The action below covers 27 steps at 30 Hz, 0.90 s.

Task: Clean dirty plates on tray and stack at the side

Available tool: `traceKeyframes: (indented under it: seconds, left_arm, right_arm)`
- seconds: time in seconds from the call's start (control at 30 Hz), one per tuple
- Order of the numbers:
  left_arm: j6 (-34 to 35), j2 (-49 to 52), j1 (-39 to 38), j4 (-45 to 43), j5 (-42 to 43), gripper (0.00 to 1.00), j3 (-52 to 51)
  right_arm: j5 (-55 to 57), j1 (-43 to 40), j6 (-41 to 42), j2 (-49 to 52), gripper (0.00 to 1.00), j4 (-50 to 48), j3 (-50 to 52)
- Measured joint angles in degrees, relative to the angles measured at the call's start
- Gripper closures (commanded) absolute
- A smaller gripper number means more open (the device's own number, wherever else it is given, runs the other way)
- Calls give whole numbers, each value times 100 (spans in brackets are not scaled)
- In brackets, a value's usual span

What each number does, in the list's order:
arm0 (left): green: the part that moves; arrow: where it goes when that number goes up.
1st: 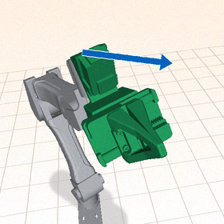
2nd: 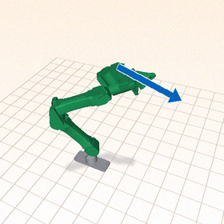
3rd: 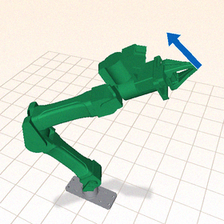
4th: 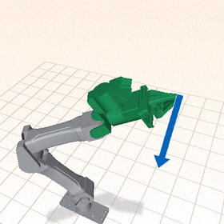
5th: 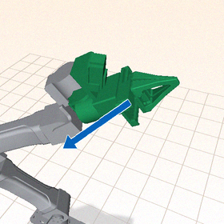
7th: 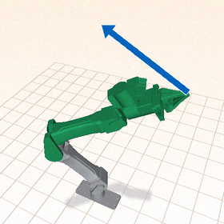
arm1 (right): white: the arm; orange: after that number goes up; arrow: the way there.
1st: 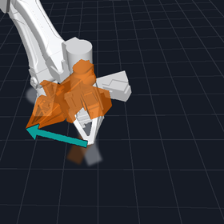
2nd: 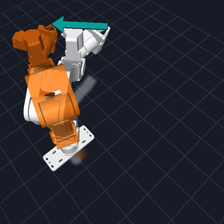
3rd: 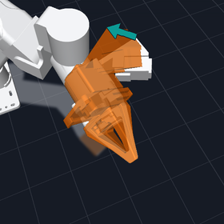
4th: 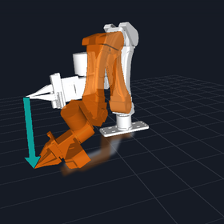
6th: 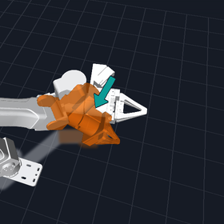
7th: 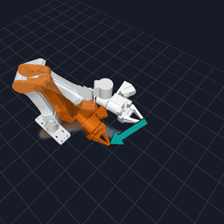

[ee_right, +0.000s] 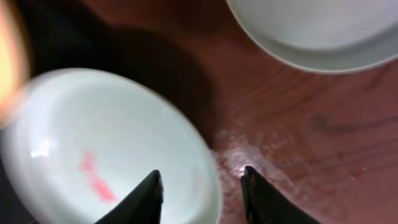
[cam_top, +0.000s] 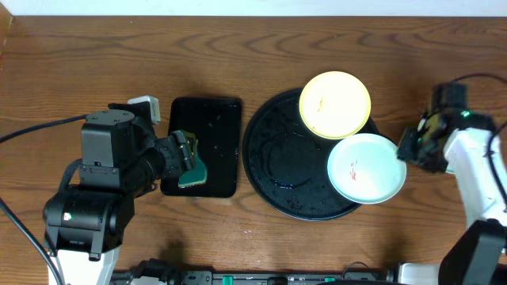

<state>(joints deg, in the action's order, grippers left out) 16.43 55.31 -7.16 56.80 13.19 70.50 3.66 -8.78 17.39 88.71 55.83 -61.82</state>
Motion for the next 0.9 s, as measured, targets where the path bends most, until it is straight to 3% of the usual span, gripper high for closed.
traceKeyframes:
  seconds: [0.1,0.2,0.23,0.6,0.9]
  left_arm:
    - [0,0,0,2,0,26,0]
    - [0,0,0,2,0,26,0]
    - [0,0,0,2,0,26,0]
    - [0,0,0,2,0,26,0]
    - [0,0,0,0,0,26,0]
  right_arm:
    - [136,81,44,7,69,-420,479]
    - [284,81,144,7,97,-546,846]
    - [293,79,149,7,99,-549,885]
    - [197,79,107,-328,99,-326,916]
    - [-1287,278,-647,-1403,99,-348,916]
